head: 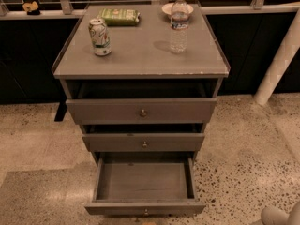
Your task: Close bottom drawer
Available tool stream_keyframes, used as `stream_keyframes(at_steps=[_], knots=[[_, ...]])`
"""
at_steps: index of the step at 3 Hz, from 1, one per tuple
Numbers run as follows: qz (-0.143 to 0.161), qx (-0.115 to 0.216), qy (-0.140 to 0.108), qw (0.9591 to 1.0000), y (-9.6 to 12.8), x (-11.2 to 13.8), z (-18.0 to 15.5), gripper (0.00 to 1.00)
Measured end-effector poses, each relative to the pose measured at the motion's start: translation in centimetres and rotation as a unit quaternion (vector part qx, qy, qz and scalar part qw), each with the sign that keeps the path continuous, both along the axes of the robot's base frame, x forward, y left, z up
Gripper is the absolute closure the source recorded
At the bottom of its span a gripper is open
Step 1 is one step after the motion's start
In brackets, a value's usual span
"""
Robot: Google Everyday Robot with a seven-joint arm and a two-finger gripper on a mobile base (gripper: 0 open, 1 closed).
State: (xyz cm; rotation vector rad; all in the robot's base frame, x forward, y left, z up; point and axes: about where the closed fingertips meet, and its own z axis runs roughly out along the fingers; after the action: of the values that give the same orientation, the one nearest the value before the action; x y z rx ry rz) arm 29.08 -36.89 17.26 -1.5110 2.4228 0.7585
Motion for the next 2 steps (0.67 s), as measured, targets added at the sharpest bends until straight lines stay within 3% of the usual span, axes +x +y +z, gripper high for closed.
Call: stream_keyframes(at_steps=[1,2], knots=[[0.030,0.004,0.005,0.9995,2.0,0.8,-0.2,0.00],[0.071,-0.010,-0.007,0.9974,4.8,1.9,1.0,0.00]])
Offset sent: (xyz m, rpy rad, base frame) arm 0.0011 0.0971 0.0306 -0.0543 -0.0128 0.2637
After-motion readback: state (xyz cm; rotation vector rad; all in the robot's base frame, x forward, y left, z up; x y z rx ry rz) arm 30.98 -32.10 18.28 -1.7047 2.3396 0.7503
